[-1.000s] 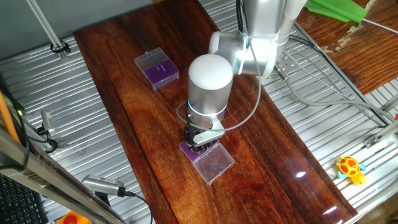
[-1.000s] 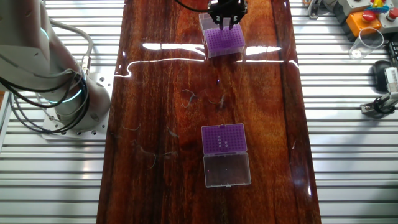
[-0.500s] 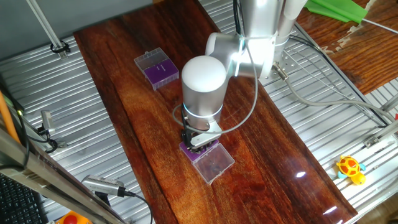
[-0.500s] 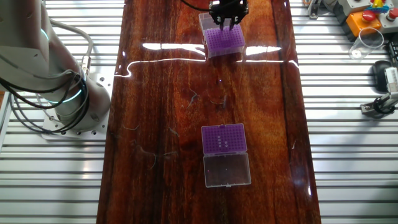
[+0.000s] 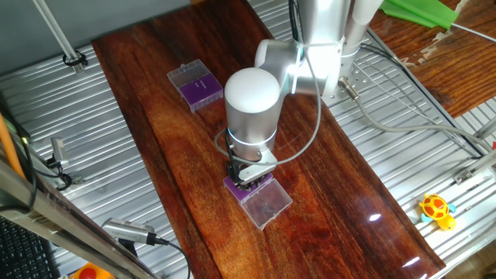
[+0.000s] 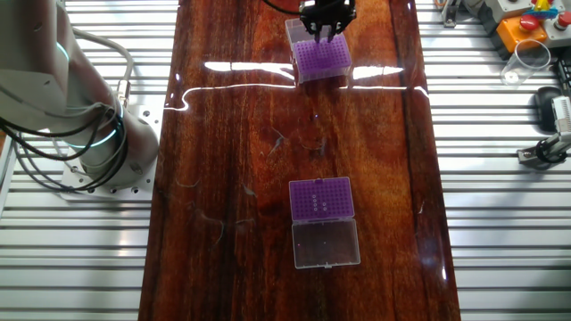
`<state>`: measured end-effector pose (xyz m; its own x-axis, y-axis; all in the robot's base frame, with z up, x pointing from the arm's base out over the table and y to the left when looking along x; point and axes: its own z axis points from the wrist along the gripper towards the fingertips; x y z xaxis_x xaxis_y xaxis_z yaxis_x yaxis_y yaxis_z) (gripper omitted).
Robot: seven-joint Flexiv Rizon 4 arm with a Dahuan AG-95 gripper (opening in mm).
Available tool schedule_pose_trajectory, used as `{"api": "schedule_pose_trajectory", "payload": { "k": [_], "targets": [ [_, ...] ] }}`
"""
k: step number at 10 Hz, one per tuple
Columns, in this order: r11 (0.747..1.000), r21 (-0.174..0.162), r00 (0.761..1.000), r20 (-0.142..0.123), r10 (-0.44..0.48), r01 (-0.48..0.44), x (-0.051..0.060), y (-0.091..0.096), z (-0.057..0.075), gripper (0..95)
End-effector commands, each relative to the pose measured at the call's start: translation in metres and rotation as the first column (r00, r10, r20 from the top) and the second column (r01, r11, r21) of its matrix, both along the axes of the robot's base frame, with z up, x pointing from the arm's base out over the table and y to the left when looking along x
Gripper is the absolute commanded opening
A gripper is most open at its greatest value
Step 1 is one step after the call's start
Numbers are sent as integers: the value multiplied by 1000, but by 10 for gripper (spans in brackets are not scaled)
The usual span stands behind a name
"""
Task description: Transfer all small pipette tips from one holder to another
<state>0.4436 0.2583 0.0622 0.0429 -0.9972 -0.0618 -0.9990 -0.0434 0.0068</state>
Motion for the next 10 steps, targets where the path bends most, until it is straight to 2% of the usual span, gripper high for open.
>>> {"api": "schedule_pose_trajectory", "payload": {
  "k": [1,4,5,10],
  "targets": [
    [1000,2,1000,2,3,-3,0,-2,0,0],
    [1000,-4,1000,7,8,-8,0,-3,-2,0],
    [1000,-3,1000,8,7,-7,1,-3,-4,190],
    [1000,-3,1000,12,7,-7,2,-2,-6,190]
  ]
}}
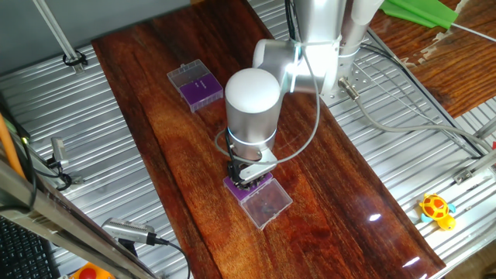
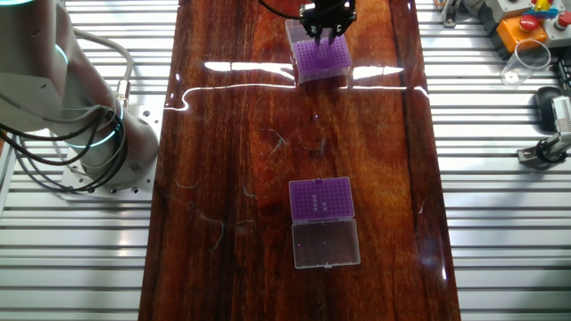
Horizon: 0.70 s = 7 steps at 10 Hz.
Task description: Transfer all small pipette tips from one holder to another
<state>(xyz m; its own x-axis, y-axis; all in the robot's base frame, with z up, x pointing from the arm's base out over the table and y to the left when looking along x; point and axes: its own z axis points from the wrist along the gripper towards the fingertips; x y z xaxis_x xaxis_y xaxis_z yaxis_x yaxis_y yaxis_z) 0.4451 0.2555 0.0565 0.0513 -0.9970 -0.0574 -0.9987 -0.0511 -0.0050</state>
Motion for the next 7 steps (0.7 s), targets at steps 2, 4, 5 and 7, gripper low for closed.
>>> {"api": "schedule_pose_trajectory", "payload": {
  "k": [2,4,5,7],
  "targets": [
    [1000,-2,1000,0,8,-8,2,4,-3,190],
    [1000,-1,1000,-1,19,-19,2,4,-3,190],
    [1000,-1,1000,0,19,-19,2,4,-3,0],
    [1000,1,1000,-1,15,-15,2,4,-4,0]
  ]
}}
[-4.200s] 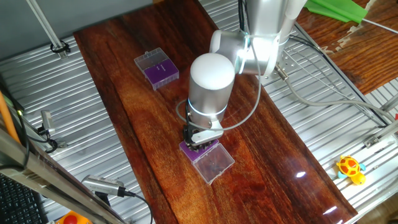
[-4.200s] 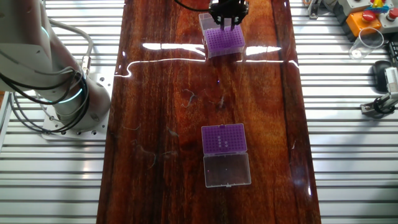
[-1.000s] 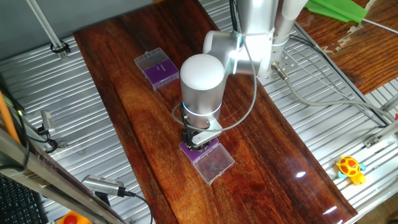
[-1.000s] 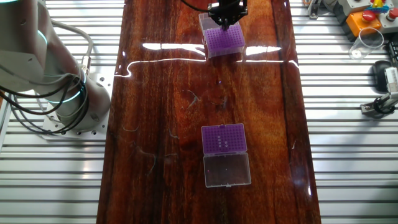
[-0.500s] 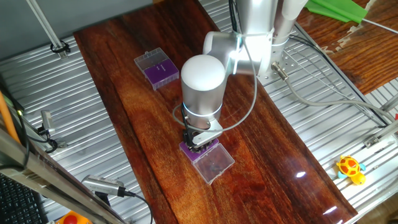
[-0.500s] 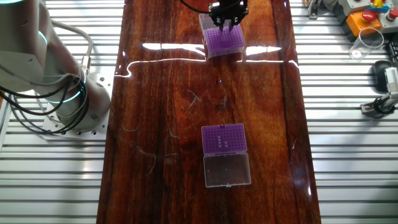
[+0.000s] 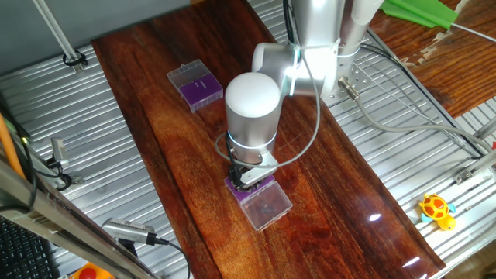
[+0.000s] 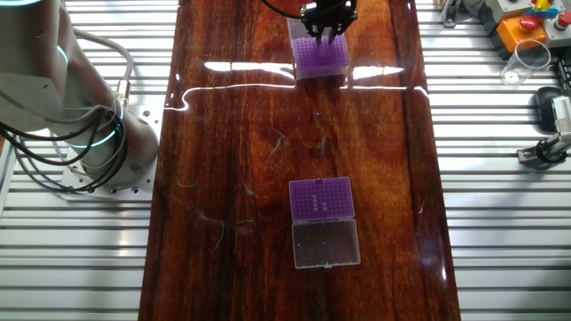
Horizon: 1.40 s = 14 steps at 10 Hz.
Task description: Transfer all small pipette tips from one holder to another
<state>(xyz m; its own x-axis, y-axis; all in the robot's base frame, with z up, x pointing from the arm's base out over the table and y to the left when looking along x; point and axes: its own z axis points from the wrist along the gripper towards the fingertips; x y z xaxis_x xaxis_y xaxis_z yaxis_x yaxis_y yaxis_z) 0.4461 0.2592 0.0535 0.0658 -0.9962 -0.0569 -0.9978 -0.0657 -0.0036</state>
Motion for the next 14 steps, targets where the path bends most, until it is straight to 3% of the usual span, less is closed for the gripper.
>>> {"api": "schedule_pose_trajectory", "payload": {
  "k": [1,8,12,14],
  "targets": [
    [1000,8,1000,0,0,0,1,0,-3,0],
    [999,23,999,-22,-37,38,-7,-1,18,0],
    [997,37,997,-41,-65,66,-13,-4,38,0],
    [998,29,998,-44,-55,56,-10,-9,49,0]
  ]
}}
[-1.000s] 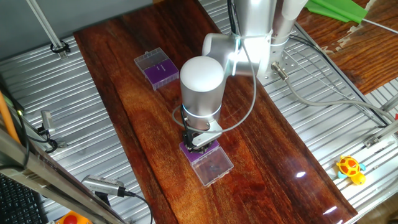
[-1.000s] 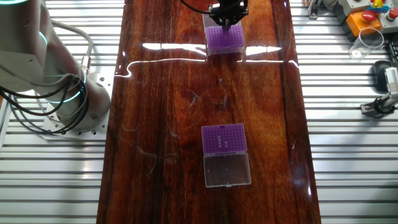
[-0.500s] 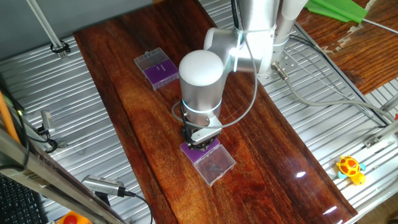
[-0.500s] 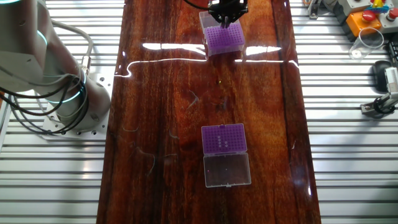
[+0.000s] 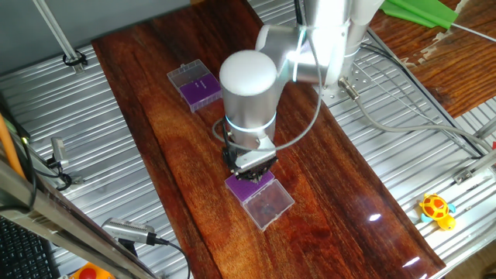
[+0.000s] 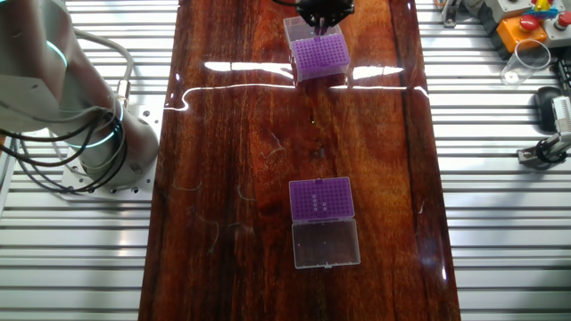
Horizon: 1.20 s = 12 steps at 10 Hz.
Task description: Transfer all small pipette tips from one holder to another
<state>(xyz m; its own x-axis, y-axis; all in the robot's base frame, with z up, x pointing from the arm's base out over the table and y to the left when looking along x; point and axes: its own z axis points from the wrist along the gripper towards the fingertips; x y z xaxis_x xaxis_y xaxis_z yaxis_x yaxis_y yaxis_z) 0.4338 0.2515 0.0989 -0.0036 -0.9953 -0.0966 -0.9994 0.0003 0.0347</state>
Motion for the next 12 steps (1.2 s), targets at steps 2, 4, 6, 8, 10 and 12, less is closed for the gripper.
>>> {"api": "schedule_pose_trajectory", "payload": {
  "k": [2,4,6,8,10,12],
  "targets": [
    [1000,-29,1000,-8,5,-6,7,-22,11,0],
    [999,-34,1000,-11,-4,4,8,-61,4,0],
    [994,-41,995,-13,-98,97,6,-70,2,0],
    [958,-49,959,-12,-285,284,6,-70,2,0],
    [913,-65,915,10,-403,403,6,-70,2,0],
    [843,-47,844,9,-536,536,6,-70,2,0]
  ]
}}
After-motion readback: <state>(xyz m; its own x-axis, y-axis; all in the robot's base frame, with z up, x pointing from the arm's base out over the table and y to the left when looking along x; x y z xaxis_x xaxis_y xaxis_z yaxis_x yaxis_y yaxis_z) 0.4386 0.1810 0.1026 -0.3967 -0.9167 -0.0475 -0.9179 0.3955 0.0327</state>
